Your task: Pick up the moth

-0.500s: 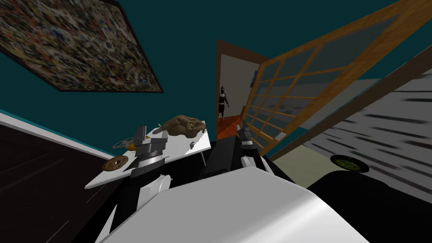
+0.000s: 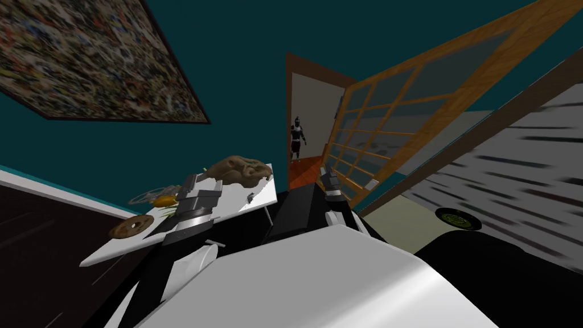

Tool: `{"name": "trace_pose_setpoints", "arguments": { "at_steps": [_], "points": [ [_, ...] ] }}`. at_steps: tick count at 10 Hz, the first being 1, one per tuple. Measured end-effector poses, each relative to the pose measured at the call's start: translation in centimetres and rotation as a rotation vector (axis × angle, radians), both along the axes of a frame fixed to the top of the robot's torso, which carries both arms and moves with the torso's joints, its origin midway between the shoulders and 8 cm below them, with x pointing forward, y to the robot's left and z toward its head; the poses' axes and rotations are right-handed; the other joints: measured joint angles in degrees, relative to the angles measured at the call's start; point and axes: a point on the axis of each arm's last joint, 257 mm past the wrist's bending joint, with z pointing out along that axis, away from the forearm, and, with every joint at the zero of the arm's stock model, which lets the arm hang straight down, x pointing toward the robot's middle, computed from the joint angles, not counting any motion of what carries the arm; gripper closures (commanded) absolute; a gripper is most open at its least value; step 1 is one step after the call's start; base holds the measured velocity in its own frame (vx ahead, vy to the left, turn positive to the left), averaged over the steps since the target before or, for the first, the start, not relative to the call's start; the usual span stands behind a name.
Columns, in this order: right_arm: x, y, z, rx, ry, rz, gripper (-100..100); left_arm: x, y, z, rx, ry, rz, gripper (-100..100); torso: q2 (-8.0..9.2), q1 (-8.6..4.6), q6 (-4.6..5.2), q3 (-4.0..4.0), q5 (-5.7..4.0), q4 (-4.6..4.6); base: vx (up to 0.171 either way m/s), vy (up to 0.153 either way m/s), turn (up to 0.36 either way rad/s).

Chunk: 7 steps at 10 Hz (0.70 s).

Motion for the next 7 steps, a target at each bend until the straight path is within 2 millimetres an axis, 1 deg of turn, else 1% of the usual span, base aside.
{"name": "trace_pose_setpoints", "arguments": {
  "at_steps": [1,2,3,4,5,6,7],
  "points": [
    [0.0,0.0,0.0,0.0,0.0,0.0,0,0.0,0.7,-0.7,-0.011,0.027,-0.007,-100,0.01,-0.08,0.0,0.01,-0.02,0.0,0.006,-0.21,-0.049],
    [0.0,0.0,0.0,0.0,0.0,0.0,0,0.0,1.5,-1.4,-0.021,0.057,-0.011,-100,0.01,-0.13,0.0,0.01,-0.03,0.0,0.003,-0.145,-0.004],
    [0.0,0.0,0.0,0.0,0.0,0.0,0,0.1,2.0,-1.6,-0.033,0.072,-0.015,-100,0.02,0.06,0.0,0.01,0.0,0.01,0.0,-0.139,-0.041],
    [0.0,0.0,0.0,0.0,0.0,0.0,0,0.3,2.8,-2.1,-0.045,0.093,-0.018,-100,0.03,0.11,0.0,0.01,0.02,0.01,0.016,-0.212,-0.069],
    [0.0,0.0,0.0,0.0,0.0,0.0,0,0.4,3.8,-2.8,-0.059,0.125,-0.017,-100,-0.01,-0.09,0.0,-0.01,-0.02,0.0,0.019,-0.153,-0.003],
    [0.0,0.0,0.0,0.0,0.0,0.0,0,0.4,4.5,-3.2,-0.074,0.142,-0.019,-100,-0.02,0.06,-0.01,-0.01,-0.01,0.0,0.023,-0.128,-0.043],
    [0.0,0.0,0.0,0.0,0.0,0.0,0,0.2,5.4,-3.6,-0.092,0.165,-0.019,-100,-0.04,0.15,0.0,-0.02,0.02,-0.01,0.018,-0.087,-0.013]
  ]
}}
